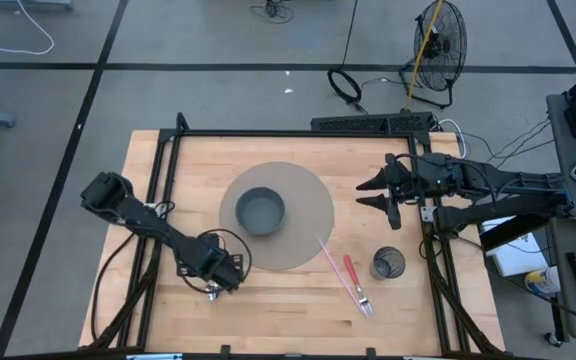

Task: Pick & Place Utensil
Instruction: Put the yellow spoon into the gray bowl

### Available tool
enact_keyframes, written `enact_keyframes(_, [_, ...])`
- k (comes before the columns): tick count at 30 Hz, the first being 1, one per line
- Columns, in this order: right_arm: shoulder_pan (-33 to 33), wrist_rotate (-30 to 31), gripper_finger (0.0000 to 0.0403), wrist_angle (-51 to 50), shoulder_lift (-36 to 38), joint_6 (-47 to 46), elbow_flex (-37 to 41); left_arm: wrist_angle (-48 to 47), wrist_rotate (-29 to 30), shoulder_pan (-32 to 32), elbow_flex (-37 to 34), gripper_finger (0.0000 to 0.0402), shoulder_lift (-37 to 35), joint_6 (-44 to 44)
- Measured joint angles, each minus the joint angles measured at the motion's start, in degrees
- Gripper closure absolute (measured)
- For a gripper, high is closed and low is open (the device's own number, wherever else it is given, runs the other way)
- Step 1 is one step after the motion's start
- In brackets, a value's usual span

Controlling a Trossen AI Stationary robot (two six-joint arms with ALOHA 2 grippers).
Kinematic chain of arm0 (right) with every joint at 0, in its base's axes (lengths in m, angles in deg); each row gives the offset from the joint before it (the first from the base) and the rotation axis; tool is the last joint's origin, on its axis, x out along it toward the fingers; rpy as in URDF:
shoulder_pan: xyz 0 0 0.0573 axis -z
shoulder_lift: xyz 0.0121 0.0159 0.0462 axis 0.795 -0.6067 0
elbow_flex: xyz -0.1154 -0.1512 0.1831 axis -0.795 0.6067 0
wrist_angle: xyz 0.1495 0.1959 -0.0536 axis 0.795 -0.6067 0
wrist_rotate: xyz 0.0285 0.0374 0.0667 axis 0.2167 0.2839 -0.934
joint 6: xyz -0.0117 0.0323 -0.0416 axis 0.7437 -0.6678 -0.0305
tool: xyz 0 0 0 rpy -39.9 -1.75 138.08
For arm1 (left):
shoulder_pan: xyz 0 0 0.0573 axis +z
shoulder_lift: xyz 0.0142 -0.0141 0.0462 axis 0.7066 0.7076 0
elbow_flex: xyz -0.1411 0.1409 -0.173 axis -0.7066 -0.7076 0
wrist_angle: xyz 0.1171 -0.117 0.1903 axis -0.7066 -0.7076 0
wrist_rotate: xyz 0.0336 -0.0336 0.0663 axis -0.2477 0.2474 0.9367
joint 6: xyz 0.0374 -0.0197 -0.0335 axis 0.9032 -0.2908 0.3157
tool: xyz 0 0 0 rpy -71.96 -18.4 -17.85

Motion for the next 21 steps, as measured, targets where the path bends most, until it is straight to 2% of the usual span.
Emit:
enact_keyframes(6, [0.02, 0.07, 0.0250, 0.02, 0.00, -0.77, 0.00, -2.97, -0.17, -1.11, -0.25, 0.0108, 0.01, -1.46])
enact_keyframes(9, [0.02, 0.09, 0.0250, 0.02, 0.00, -1.16, 0.00, 1.53, -1.49, -1.36, -3.15, 0.0108, 0.00, -1.94])
enact_keyframes(14, [0.02, 0.13, 0.0250, 0.01, 0.00, -1.41, 0.00, 15.92, -1.44, -2.08, -10.34, 0.0126, -1.10, -4.26])
enact_keyframes(21, [0.02, 0.16, 0.0250, 0.02, -0.02, -2.30, 0.00, 14.96, -0.09, -3.13, -10.99, 0.0172, -1.91, -6.76])
